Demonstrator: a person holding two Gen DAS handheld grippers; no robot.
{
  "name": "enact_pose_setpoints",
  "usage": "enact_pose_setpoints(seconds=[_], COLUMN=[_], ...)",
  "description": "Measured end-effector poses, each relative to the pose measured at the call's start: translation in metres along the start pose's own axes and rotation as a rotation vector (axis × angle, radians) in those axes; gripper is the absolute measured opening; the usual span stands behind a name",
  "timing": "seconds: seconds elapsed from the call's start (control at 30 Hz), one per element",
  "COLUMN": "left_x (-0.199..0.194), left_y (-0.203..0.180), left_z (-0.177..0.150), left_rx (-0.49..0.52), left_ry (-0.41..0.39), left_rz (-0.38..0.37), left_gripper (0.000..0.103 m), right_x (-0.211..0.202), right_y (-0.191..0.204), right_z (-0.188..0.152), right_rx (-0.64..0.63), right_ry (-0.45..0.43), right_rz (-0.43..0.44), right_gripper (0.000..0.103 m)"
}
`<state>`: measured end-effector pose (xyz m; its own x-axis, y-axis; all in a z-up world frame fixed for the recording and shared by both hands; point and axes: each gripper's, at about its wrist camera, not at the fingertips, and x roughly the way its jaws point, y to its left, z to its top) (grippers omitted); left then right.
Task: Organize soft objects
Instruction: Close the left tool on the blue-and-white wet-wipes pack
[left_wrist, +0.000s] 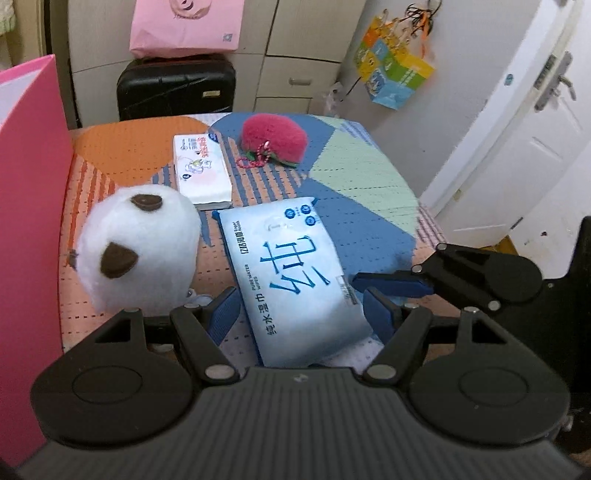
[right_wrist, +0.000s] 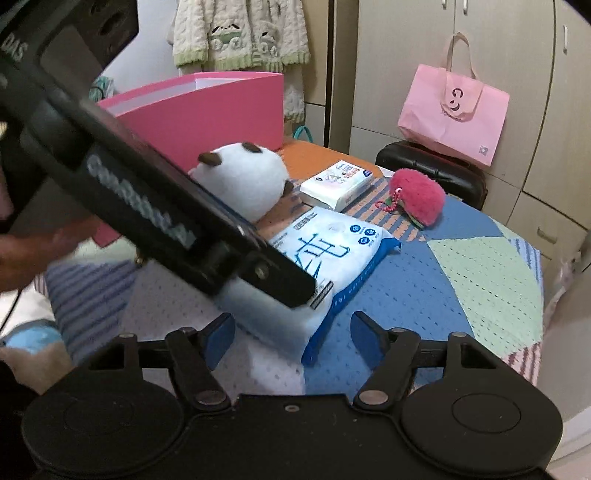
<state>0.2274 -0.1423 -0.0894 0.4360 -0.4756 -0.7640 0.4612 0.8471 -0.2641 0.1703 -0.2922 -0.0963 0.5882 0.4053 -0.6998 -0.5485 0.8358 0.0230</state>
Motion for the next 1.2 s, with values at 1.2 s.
enact_pose_setpoints(seconds=[1.2], left_x=[-0.017], left_y=[-0.019], left_z=[-0.03], left_rx=[0.095], left_ry=[-0.012], left_rz=[-0.051], left_gripper=[0.059], right_x=[-0.006], right_y=[0.042], right_z=[-0.015], right_rx=[0.118], right_ry=[-0.124], right_rz=[-0.052], right_gripper=[0.074])
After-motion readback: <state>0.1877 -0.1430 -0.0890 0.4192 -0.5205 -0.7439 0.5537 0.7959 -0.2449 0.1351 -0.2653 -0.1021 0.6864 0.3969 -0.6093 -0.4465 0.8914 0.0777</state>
